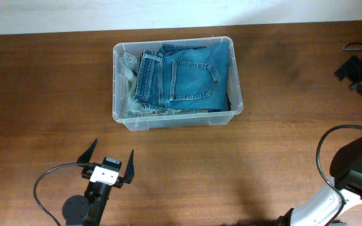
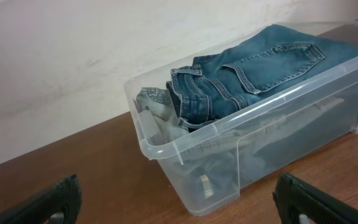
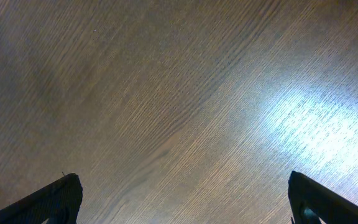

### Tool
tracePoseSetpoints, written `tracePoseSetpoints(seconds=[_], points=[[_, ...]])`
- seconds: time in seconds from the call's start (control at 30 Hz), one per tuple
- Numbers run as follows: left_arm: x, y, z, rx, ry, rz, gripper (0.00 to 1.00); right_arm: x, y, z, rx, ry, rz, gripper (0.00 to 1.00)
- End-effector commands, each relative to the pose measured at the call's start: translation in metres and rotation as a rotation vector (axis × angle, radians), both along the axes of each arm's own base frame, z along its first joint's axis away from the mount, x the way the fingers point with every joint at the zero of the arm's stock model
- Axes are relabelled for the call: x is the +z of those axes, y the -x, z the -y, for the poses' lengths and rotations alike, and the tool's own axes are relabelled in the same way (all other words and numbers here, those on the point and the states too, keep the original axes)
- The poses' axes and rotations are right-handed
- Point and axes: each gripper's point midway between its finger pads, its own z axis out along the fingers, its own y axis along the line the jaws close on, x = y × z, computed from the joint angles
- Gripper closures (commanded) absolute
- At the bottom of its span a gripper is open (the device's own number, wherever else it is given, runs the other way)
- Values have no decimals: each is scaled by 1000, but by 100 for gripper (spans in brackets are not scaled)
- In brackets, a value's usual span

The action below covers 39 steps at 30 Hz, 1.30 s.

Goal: Pack container

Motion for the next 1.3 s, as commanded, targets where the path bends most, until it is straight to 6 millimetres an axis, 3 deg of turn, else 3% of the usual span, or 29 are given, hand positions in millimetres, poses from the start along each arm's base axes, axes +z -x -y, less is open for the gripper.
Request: tracePoseSetpoints(seconds=[0.0, 0.2, 0.43, 0.6, 0.73, 0.9, 1.07, 1.27], points=[[-2, 0, -2, 8, -11, -4, 1, 10, 0, -5, 6, 20, 15, 2], [-2, 0, -2, 8, -11, -4, 1, 75, 1, -41, 82, 88, 162, 1], [-2, 0, -2, 8, -11, -4, 1, 161, 16, -121, 258, 152, 386, 2], [-2, 0, -2, 8, -11, -4, 1, 206, 40, -170, 379, 165, 526, 2], [-2, 0, -2, 8, -11, -4, 1, 237, 72, -182, 411, 192, 618, 2], [-2, 0, -2, 8, -11, -4, 1, 241, 116, -185, 409, 196, 636, 2], [-2, 0, -2, 8, -11, -4, 1, 235, 130, -182, 393, 240, 736, 2], [-2, 0, -2, 8, -11, -4, 1, 185, 131, -183, 394, 296, 900, 2]])
